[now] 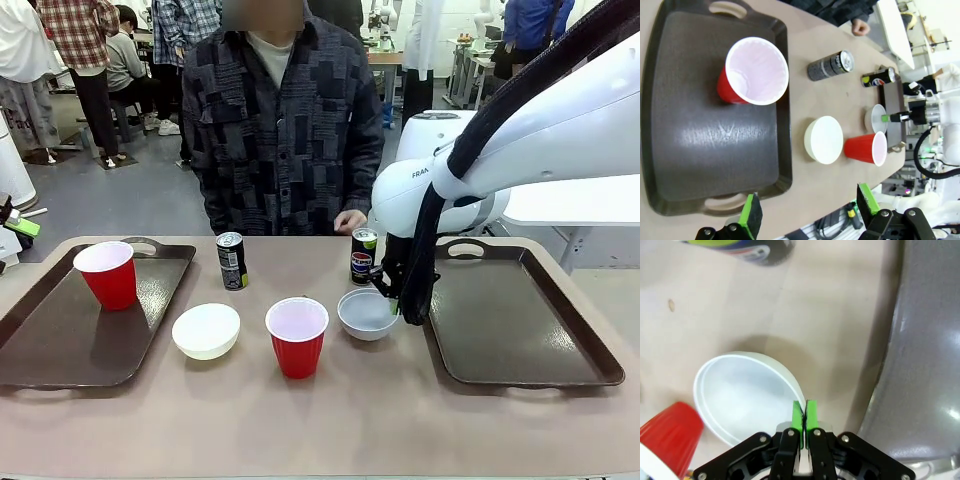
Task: Prepare tableware on both trays.
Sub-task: Pick up a Picnic Bowl from the table and place it on a Handle tray.
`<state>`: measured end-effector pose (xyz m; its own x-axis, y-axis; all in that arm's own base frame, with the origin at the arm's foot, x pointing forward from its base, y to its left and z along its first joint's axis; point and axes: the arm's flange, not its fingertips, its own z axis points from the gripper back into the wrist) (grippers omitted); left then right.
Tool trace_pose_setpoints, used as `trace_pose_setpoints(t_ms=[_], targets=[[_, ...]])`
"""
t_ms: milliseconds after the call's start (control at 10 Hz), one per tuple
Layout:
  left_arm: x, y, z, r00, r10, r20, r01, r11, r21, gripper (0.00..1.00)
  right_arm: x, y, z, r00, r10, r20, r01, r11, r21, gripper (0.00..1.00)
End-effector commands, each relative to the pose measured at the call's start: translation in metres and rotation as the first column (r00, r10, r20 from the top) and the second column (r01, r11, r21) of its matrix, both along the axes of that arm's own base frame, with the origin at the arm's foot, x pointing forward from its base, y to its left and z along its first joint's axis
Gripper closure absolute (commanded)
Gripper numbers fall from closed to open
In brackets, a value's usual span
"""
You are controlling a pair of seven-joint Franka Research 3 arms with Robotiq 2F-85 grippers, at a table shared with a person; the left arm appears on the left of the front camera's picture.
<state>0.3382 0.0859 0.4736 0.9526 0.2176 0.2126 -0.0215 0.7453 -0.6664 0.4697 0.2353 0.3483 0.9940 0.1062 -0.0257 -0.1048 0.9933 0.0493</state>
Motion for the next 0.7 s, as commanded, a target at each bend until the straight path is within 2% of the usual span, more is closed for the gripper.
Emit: trace_pose_setpoints(t_ms=[0,300,400,600], targets=[[0.000,0.000,0.000,1.000,0.013,-0.004,-0.013,1.000,-0.013,0.00,0.006,-0.007,0.024,0.999,-0.029,-0.029,0.029,1.000,0.006,1.00],[0.000,0.000,0.000,1.000,0.013,-0.004,-0.013,1.000,-0.013,0.00,0.003,-0.034,0.089,0.998,-0.070,0.000,0.070,0.995,0.067,1.00],[0.000,0.000,0.000,1.000,0.013,-0.004,-0.013,1.000,-0.013,0.00,0.004,-0.049,0.103,0.995,-0.102,0.007,0.102,0.992,0.072,1.00],[0.000,0.000,0.000,1.000,0.013,-0.004,-0.013,1.000,-0.013,0.00,0.008,-0.094,0.112,0.993,-0.109,-0.053,0.111,0.993,0.041,1.00]])
